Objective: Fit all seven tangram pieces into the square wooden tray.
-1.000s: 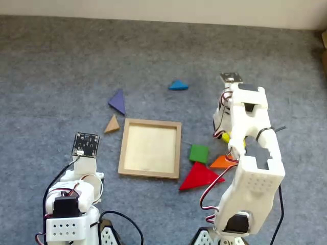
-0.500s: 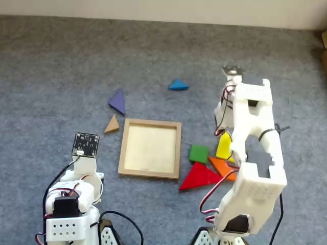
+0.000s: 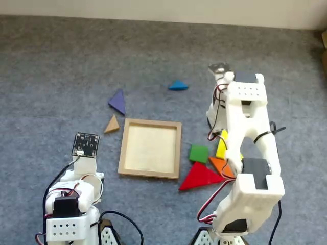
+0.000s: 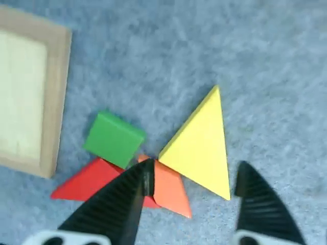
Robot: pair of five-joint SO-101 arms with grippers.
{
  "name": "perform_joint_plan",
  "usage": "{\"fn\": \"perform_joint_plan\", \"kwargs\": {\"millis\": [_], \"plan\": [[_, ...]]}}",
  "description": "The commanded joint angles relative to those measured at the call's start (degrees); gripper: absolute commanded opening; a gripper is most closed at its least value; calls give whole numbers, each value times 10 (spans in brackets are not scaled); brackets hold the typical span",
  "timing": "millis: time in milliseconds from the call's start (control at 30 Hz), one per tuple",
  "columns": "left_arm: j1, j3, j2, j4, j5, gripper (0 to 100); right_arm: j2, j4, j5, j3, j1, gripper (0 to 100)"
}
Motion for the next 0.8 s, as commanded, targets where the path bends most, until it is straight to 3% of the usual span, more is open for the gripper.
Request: {"fn": "perform_joint_plan", "kwargs": {"millis": [0,333,767], "plan": [[-5,12,-22,4,4,6,-11,-20,41,34,-9,341],[-5,12,-22,4,4,6,-10,-134,74,152,-5,340],[-5,12,-22,4,4,6,-6,-137,127,181,13,340]]}}
